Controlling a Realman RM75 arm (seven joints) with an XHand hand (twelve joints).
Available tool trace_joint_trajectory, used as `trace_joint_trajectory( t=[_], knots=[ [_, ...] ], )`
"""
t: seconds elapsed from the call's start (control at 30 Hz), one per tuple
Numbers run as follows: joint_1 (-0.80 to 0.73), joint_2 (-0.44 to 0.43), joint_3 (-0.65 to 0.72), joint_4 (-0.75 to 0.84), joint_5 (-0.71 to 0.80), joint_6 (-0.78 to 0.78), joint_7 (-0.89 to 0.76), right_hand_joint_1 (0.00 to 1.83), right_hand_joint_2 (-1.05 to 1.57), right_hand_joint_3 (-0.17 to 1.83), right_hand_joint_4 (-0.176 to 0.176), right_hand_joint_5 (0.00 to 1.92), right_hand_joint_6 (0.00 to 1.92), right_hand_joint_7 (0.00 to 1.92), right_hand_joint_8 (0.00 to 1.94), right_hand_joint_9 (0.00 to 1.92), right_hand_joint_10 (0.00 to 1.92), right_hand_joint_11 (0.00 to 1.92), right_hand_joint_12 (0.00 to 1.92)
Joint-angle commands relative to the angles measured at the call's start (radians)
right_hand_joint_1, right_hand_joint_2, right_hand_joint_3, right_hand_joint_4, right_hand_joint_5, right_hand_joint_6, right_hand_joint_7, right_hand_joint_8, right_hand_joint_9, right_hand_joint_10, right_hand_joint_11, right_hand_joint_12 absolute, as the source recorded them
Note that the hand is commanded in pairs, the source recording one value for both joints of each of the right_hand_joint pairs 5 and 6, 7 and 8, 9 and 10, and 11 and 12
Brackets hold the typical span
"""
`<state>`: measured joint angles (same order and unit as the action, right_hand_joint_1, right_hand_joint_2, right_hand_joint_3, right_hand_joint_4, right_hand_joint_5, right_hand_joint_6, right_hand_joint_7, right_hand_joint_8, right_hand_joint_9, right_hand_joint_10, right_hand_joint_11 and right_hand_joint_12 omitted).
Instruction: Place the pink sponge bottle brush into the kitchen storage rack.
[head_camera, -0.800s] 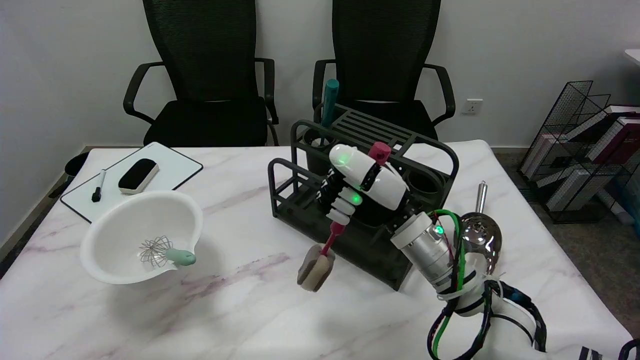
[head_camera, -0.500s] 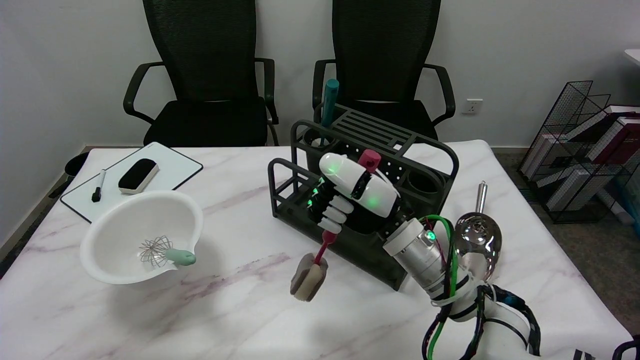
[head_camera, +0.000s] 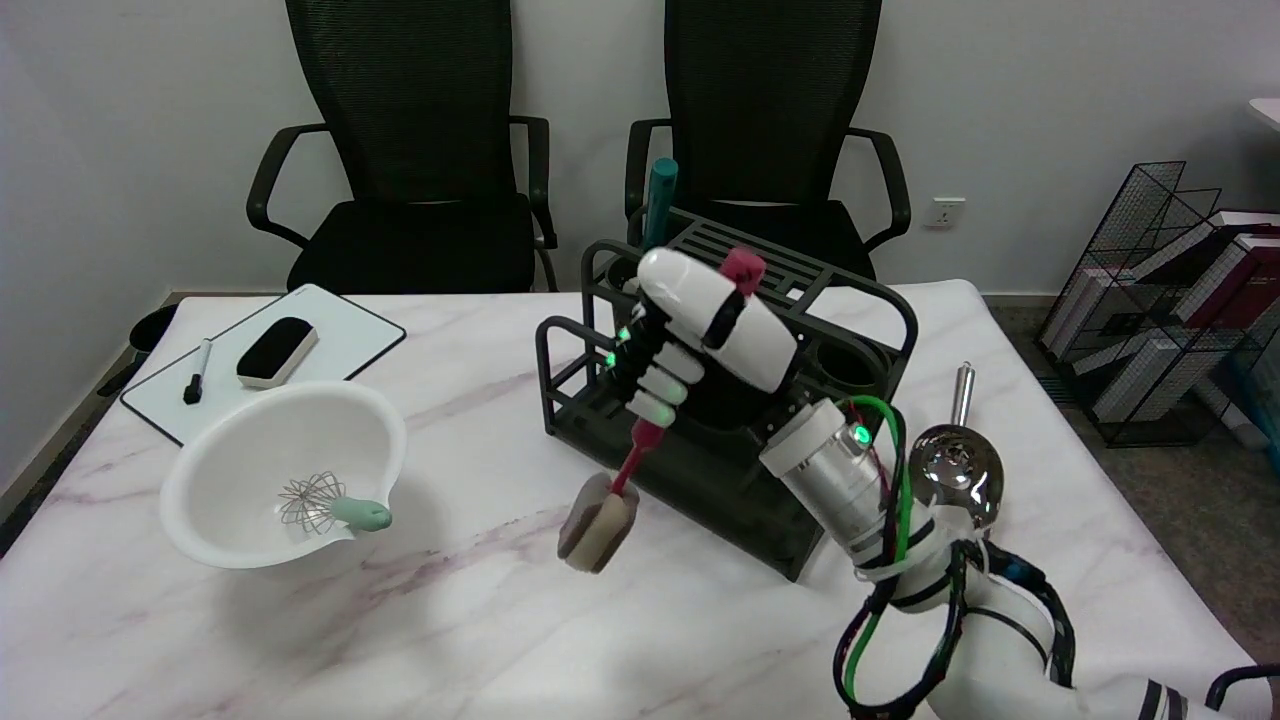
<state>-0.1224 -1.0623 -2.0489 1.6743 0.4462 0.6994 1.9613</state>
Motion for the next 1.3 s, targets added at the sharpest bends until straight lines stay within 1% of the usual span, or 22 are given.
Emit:
trace_joint_trajectory(
  t=[0.03,0.2,0.37,0.47,0.6,0.7,0.9,1.13,1.2,1.3],
  knots=[
    [0.213,0.005,0.12,0.15,0.045,-0.222,0.061,1.02,1.57,0.62,0.0,1.92,1.92,1.92,1.92,1.92,1.92,1.89,1.89],
    [0.251,0.008,0.16,0.107,0.11,-0.236,0.063,1.02,1.57,0.62,0.0,1.92,1.92,1.92,1.92,1.92,1.92,1.9,1.9],
    [0.298,0.026,0.237,0.033,0.098,-0.256,0.044,1.02,1.57,0.59,0.0,1.92,1.92,1.92,1.92,1.92,1.92,1.91,1.91],
    [0.292,0.051,0.319,0.022,0.032,-0.274,0.004,1.02,1.57,0.64,0.0,1.92,1.92,1.92,1.92,1.92,1.92,1.92,1.92],
    [0.243,0.107,0.443,0.07,0.001,-0.329,0.003,1.03,1.57,0.69,0.0,1.92,1.92,1.92,1.92,1.92,1.92,1.92,1.92],
    [0.194,0.123,0.536,0.096,0.014,-0.328,0.012,1.03,1.57,0.7,0.0,1.92,1.92,1.92,1.92,1.92,1.92,1.92,1.92],
    [0.101,0.116,0.711,0.125,0.029,-0.325,0.006,1.03,1.57,0.7,0.0,1.92,1.92,1.92,1.92,1.92,1.92,1.92,1.92],
    [0.01,0.116,0.79,0.14,0.066,-0.318,0.014,1.03,1.57,0.7,0.0,1.92,1.92,1.92,1.92,1.92,1.92,1.92,1.92],
    [-0.031,0.109,0.859,0.165,0.06,-0.319,0.014,1.03,1.57,0.7,0.0,1.92,1.92,1.92,1.92,1.92,1.92,1.92,1.92],
    [-0.097,0.123,0.916,0.184,0.059,-0.322,0.012,1.03,1.57,0.69,0.0,1.92,1.92,1.92,1.92,1.92,1.92,1.92,1.92]
  ],
)
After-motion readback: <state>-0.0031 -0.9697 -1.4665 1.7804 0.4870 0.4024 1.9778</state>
